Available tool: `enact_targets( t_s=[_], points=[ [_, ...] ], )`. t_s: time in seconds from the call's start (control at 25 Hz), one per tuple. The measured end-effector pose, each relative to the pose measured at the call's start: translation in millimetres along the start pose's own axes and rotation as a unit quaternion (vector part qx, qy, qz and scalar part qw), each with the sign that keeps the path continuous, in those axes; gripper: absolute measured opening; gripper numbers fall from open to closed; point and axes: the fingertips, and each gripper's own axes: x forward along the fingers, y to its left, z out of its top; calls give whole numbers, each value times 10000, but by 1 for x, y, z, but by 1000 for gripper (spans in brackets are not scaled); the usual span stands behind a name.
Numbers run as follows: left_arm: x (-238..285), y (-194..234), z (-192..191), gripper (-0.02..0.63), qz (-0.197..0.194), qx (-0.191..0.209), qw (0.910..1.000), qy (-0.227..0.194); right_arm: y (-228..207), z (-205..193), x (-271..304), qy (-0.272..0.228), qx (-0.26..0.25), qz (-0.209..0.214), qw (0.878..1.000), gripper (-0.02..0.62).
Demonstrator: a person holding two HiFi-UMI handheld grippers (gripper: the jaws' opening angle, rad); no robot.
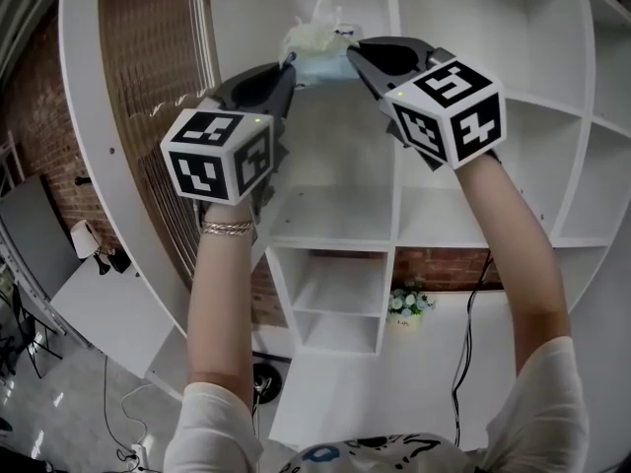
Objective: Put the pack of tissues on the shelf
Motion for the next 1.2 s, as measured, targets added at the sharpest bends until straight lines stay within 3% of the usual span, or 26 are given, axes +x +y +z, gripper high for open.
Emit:
enact_targets(
  t_s=[0.24,0.44,0.76,1.04,1.2],
  points=[
    [18,22,-2,18,88,19,9998,191,-6,-7,22,434,206,-48,9988,28],
    [36,37,-9,18,363,419,9966,614,-6,-13,38,829,366,25,9959,28],
    [60,42,-31,18,149,199,9923,1209,-17,-29,52,1282,444,-125,9907,29],
    [67,45,-42,20,23,-172,9905,1363,-23,-42,65,1778,382,-291,9829,29],
    [66,42,-46,21,-123,-553,9915,1169,-23,-46,67,1926,563,-248,9793,33]
  ],
)
